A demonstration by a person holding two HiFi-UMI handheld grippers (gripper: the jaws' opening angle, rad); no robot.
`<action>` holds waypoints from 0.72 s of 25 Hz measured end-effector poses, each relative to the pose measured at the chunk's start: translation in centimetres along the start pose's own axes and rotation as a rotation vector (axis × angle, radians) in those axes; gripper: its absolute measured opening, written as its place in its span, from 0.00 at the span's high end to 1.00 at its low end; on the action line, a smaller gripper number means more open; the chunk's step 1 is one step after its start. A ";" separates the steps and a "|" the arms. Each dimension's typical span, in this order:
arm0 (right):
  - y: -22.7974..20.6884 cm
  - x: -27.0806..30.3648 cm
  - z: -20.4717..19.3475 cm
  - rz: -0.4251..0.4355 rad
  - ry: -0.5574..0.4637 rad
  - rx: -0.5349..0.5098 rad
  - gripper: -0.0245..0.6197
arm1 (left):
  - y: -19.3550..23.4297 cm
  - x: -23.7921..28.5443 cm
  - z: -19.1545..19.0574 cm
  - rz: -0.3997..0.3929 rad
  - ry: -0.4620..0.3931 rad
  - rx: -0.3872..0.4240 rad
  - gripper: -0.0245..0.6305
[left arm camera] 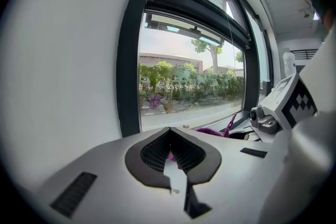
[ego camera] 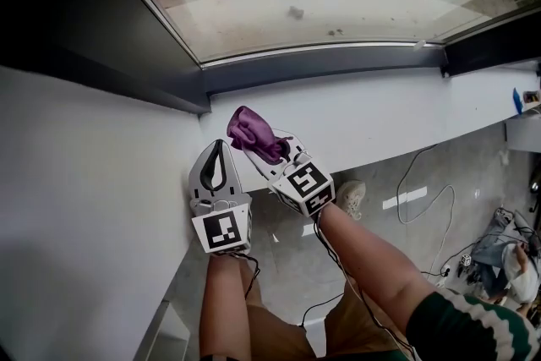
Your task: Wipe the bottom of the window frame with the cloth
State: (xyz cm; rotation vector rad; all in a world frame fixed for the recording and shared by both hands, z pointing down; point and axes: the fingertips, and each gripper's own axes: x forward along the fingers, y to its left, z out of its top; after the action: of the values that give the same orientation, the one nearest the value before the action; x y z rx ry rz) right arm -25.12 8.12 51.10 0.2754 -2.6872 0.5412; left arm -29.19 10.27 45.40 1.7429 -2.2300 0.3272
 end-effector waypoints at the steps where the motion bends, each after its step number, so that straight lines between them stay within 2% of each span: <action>1: -0.1 0.1 0.0 0.002 0.001 -0.002 0.76 | 0.0 0.1 0.1 0.001 -0.003 0.002 0.95; 5: -0.4 1.3 -0.6 0.006 0.017 0.000 0.76 | -0.1 0.4 -0.2 0.001 -0.007 0.008 0.95; 9: -0.5 3.5 -1.4 0.024 0.041 -0.021 0.76 | -0.2 1.1 -1.3 0.009 0.037 0.023 0.95; 14: -2.3 6.6 -2.8 -0.018 0.106 -0.063 0.76 | 0.1 1.9 -2.8 0.019 0.070 -0.050 0.95; 18: -3.1 8.8 -3.9 -0.036 0.157 -0.081 0.76 | 0.3 1.9 -4.0 0.027 0.081 -0.070 0.95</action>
State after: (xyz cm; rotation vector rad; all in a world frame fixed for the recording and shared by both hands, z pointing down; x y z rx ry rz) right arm -30.99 5.89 59.06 0.2482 -2.5402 0.4241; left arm -29.52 10.01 49.79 1.6366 -2.1827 0.3152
